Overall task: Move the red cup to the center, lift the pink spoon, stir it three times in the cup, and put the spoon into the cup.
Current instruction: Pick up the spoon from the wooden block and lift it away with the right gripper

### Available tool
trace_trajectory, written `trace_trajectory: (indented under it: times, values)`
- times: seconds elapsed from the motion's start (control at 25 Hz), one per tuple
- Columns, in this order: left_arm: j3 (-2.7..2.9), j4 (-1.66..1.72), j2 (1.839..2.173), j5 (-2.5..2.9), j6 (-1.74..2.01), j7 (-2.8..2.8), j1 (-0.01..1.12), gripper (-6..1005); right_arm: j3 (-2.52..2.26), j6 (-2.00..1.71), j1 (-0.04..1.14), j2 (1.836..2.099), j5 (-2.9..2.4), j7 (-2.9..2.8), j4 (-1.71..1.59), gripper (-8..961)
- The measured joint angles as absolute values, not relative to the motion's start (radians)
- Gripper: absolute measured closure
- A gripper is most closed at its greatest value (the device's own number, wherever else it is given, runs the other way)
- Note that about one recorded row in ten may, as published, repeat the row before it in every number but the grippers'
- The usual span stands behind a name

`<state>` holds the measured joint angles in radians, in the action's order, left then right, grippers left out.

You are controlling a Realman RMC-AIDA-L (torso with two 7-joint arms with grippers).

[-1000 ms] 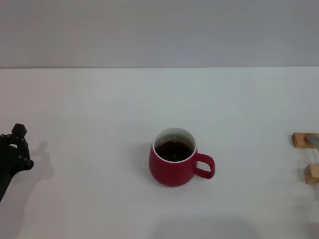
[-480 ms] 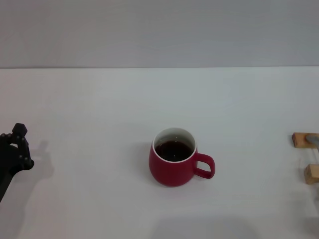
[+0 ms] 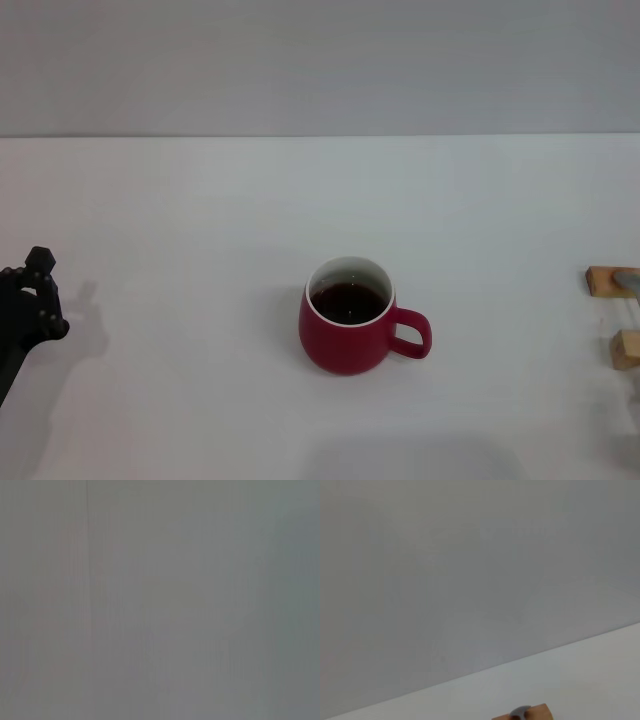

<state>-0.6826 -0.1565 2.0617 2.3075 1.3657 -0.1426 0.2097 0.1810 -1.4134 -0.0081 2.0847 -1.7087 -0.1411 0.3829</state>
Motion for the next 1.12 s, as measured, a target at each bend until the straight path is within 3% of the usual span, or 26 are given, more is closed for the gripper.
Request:
trace_trajectory:
  times: [0.52, 1.12]
  values:
    - [-0.683, -0.155, 2.062, 2.305, 1.364, -0.143, 0.213, 1000, 0.181, -1.387, 0.005, 2.085, -1.697, -0.141, 0.379, 237]
    - [-0.683, -0.153, 2.062, 2.309, 1.364, -0.143, 0.213, 1000, 0.173, -1.377, 0.009, 2.083, -1.696, -0.141, 0.381, 367]
